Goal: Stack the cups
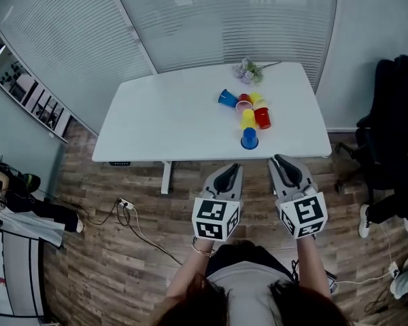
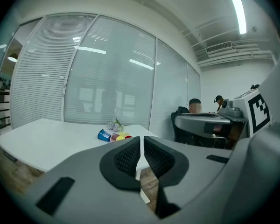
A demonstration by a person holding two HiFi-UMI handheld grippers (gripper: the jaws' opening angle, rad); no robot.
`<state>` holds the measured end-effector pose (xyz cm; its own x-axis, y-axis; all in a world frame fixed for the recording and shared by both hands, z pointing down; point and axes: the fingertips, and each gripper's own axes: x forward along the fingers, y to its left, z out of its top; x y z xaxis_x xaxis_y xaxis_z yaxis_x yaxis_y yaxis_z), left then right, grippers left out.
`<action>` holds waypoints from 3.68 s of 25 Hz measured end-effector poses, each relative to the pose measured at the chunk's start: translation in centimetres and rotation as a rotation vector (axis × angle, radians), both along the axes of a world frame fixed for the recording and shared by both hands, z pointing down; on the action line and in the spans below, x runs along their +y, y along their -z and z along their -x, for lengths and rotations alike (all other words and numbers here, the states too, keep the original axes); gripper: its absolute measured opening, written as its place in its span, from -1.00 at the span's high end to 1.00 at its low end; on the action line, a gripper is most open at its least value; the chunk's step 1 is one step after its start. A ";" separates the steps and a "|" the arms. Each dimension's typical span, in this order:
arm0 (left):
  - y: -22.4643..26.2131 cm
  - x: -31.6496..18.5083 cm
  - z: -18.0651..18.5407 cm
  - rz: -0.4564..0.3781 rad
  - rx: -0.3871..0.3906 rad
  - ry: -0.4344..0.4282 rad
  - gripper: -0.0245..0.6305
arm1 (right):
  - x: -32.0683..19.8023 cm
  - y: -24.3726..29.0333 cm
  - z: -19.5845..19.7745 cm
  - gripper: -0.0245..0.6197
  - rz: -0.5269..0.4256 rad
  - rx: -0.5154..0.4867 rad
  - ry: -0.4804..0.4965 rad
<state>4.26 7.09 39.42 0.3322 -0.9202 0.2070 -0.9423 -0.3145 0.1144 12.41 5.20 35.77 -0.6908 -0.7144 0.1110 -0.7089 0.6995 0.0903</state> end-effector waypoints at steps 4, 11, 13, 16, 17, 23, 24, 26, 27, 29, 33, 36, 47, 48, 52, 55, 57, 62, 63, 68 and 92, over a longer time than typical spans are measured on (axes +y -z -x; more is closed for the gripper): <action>-1.7 -1.8 0.0 0.031 -0.004 0.028 0.72 | -1.7 -1.0 -0.6 0.76 0.022 0.002 -0.008; -4.6 -6.4 -0.3 0.063 -0.038 0.032 0.56 | -4.8 -2.6 -1.4 0.73 0.061 0.000 -0.045; -5.7 -7.9 -0.4 0.073 -0.050 0.028 0.52 | -5.7 -3.0 -1.6 0.72 0.068 -0.001 -0.060; -7.5 -10.3 -0.3 0.090 -0.080 0.022 0.48 | -7.3 -3.7 -1.8 0.72 0.081 0.003 -0.081; -8.2 -11.0 -0.4 0.098 -0.092 0.018 0.47 | -7.8 -3.9 -1.8 0.72 0.088 0.006 -0.089; -12.2 -14.9 -0.6 0.171 -0.115 0.015 0.33 | -11.0 -5.3 -2.4 0.72 0.136 0.017 -0.137; -12.8 -15.2 -0.7 0.184 -0.114 0.011 0.32 | -11.4 -5.5 -2.5 0.72 0.141 0.020 -0.145; -14.3 -15.8 -1.0 0.219 -0.108 0.002 0.28 | -12.2 -5.8 -2.6 0.72 0.151 0.027 -0.160; -15.3 -16.1 -1.0 0.239 -0.105 0.004 0.26 | -12.6 -6.0 -2.6 0.72 0.157 0.032 -0.168; -16.9 -16.9 -0.9 0.266 -0.101 0.005 0.20 | -13.5 -6.4 -2.6 0.72 0.168 0.044 -0.183; -18.2 -18.0 -1.3 0.288 -0.098 -0.023 0.16 | -14.7 -7.0 -2.7 0.72 0.186 0.061 -0.215; -19.0 -18.7 -1.6 0.300 -0.103 -0.039 0.16 | -15.4 -7.6 -2.7 0.72 0.201 0.068 -0.230; -19.6 -19.9 2.1 0.289 -0.121 -0.013 0.22 | -17.4 -9.9 -1.2 0.72 0.247 0.078 -0.255; -19.5 -20.0 2.7 0.288 -0.121 -0.007 0.22 | -17.5 -10.0 -0.9 0.72 0.250 0.081 -0.255; -19.6 -20.8 4.6 0.289 -0.127 0.004 0.22 | -18.1 -10.9 0.0 0.72 0.266 0.091 -0.257; -19.6 -21.7 5.5 0.293 -0.129 -0.001 0.22 | -18.9 -11.8 0.6 0.72 0.280 0.099 -0.262; -19.7 -22.5 6.0 0.295 -0.128 -0.004 0.22 | -19.4 -12.4 0.9 0.70 0.289 0.105 -0.266; -19.8 -24.2 6.9 0.298 -0.127 -0.021 0.22 | -20.7 -14.1 1.6 0.56 0.325 0.120 -0.287; -19.8 -24.4 7.0 0.296 -0.127 -0.027 0.22 | -20.9 -14.4 1.6 0.52 0.333 0.122 -0.295; -19.7 -25.7 7.2 0.288 -0.129 -0.050 0.22 | -21.7 -16.2 1.6 0.36 0.379 0.138 -0.325; -18.4 -27.6 7.9 0.295 -0.111 -0.094 0.16 | -26.6 -24.6 0.8 0.17 0.555 0.257 -0.322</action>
